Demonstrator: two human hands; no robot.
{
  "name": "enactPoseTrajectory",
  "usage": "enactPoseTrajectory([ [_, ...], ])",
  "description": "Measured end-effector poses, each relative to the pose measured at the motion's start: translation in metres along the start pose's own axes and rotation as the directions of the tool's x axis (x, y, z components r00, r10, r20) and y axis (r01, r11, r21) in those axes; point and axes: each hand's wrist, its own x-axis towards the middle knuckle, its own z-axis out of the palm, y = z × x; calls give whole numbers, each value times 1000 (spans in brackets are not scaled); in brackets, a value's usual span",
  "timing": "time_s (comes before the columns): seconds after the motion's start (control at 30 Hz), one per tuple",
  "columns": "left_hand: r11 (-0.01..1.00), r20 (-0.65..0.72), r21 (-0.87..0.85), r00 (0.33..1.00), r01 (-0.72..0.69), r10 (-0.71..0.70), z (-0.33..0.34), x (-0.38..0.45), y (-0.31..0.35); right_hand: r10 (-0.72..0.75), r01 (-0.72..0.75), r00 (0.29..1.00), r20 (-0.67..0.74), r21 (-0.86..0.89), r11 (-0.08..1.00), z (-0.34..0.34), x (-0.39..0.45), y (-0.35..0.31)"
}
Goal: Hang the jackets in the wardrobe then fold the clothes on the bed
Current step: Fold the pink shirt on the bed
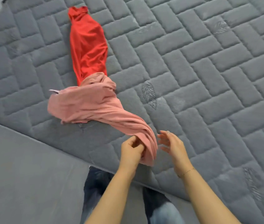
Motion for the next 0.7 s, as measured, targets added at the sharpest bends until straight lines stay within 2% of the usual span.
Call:
enactPoseTrajectory([
  [0.1, 997, 266, 43, 961, 72, -81, 33, -16, -16, 16, -18, 998, -59, -28, 999, -51, -1, 1],
  [0.17, 987, 301, 121, 943, 107, -139, 33, -17, -28, 8, -15, 998, -61, -100, 995, -64, -1, 6],
  [0.23, 974, 159, 211, 980, 83, -118, 17, -9, -37, -67, 51, 995, -76, -193, 980, -66, 1, 14],
  [0.3, 937, -56, 349, 998, -11, 33, -9, 4, -38, -233, 187, 969, -79, -381, 905, -60, 5, 21],
  [0.33, 901, -144, 428, 980, -63, 136, -23, 12, -37, -316, 255, 947, -47, -487, 835, -54, 7, 24],
  [0.4, 774, -254, 622, 905, -118, 342, -53, 27, -34, -436, 383, 897, 70, -613, 690, -38, 11, 29],
  [0.47, 625, -272, 777, 861, -67, 430, -77, 45, -32, -478, 484, 854, 203, -646, 591, -18, 15, 34],
  [0.5, 571, -250, 820, 883, -24, 396, -87, 55, -32, -470, 512, 844, 258, -651, 560, -7, 18, 37],
  [0.6, 385, -126, 922, 977, 51, 173, -104, 81, -44, -397, 524, 844, 360, -712, 468, 23, 32, 47],
  [0.67, 272, -59, 962, 988, 18, 143, -108, 93, -56, -306, 462, 879, 367, -815, 351, 33, 44, 53],
  [0.7, 249, -37, 968, 986, -5, 163, -110, 98, -60, -252, 413, 903, 349, -866, 282, 33, 50, 56],
])
